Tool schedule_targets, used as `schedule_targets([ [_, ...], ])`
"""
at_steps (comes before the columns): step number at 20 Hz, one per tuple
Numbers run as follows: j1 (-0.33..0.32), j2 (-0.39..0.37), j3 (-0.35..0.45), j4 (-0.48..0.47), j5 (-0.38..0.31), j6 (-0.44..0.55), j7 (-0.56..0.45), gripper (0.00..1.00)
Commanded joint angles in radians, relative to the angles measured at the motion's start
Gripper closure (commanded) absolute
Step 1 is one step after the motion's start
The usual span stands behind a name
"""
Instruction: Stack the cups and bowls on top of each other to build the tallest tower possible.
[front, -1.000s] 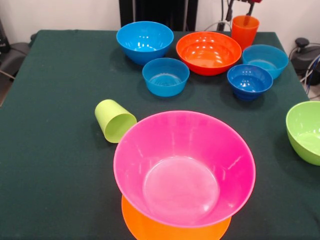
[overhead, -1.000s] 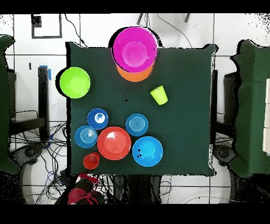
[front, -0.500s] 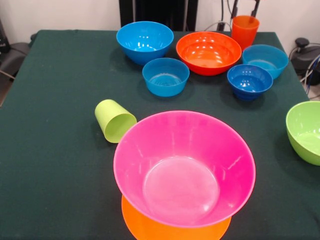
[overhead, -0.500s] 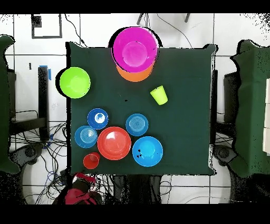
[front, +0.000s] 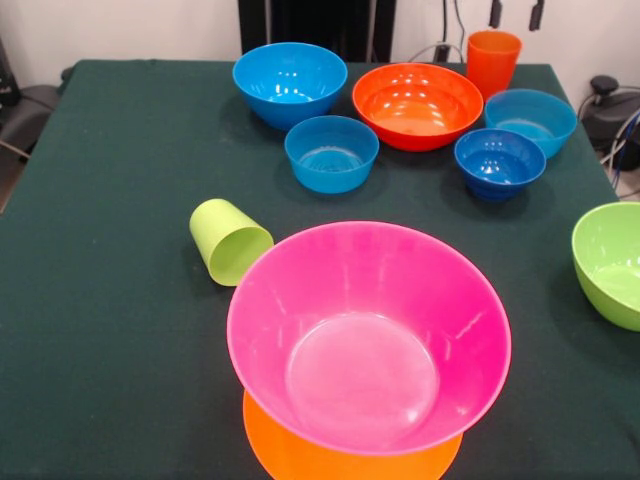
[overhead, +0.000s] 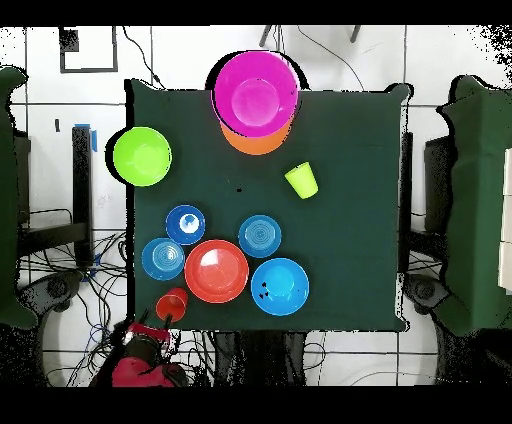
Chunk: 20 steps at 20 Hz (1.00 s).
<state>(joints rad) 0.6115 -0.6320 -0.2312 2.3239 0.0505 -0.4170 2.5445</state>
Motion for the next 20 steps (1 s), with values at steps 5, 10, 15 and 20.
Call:
schedule_targets([
  [5, -0.058, -0.083, 0.105, 0.007, -0.068, 0.166, 0.046, 0.00],
  [10, -0.068, -0.103, 0.108, 0.007, -0.079, 0.184, 0.047, 0.00],
  [15, -0.049, -0.167, 0.104, 0.013, -0.060, 0.258, 0.046, 0.00],
  [20, -0.018, -0.131, 0.089, -0.007, -0.041, 0.255, 0.053, 0.00],
])
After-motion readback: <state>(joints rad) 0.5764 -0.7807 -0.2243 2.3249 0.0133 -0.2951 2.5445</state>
